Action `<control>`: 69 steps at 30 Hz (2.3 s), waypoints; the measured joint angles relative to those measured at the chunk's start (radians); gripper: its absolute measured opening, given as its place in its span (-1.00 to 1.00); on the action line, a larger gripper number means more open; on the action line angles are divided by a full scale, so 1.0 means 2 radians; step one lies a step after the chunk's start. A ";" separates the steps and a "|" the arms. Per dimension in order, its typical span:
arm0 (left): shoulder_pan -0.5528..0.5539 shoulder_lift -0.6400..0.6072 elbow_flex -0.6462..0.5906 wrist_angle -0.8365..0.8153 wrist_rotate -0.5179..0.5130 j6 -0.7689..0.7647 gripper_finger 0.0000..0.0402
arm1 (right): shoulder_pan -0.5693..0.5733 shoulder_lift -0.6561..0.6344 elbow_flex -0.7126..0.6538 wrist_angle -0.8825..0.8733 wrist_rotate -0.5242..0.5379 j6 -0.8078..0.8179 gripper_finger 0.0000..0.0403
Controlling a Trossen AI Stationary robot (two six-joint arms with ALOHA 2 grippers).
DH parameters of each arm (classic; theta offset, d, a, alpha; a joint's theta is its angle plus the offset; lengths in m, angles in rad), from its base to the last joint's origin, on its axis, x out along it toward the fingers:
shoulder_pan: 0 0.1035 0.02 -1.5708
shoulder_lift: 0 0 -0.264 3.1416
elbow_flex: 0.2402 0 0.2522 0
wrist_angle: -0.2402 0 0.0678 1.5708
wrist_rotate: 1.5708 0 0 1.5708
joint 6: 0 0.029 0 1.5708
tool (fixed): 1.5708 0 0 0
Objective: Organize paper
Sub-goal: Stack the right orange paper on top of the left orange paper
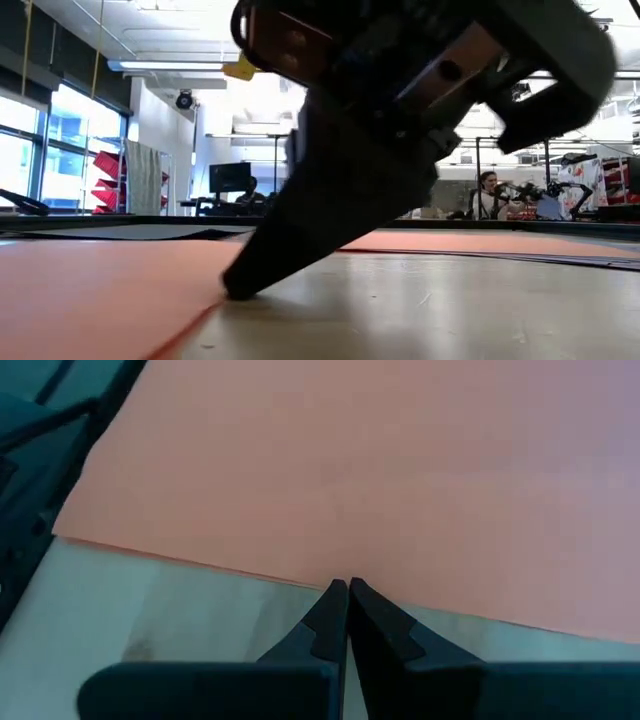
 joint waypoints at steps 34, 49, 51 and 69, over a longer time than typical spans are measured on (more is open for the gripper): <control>0.199 0.064 0.078 -0.069 -0.045 0.277 -1.00 | 0.056 -0.142 0.000 -0.223 0.232 0.061 -1.00; 0.136 0.052 0.077 -0.227 -0.006 0.179 -1.00 | 0.056 -0.142 0.000 -0.218 0.233 0.061 -1.00; 0.133 0.053 0.077 -0.230 -0.011 0.213 -1.00 | 0.056 -0.142 0.000 -0.215 0.233 0.058 -1.00; 0.148 0.053 0.076 -0.231 -0.019 0.321 -1.00 | 0.056 -0.142 0.000 -0.213 0.233 0.046 -1.00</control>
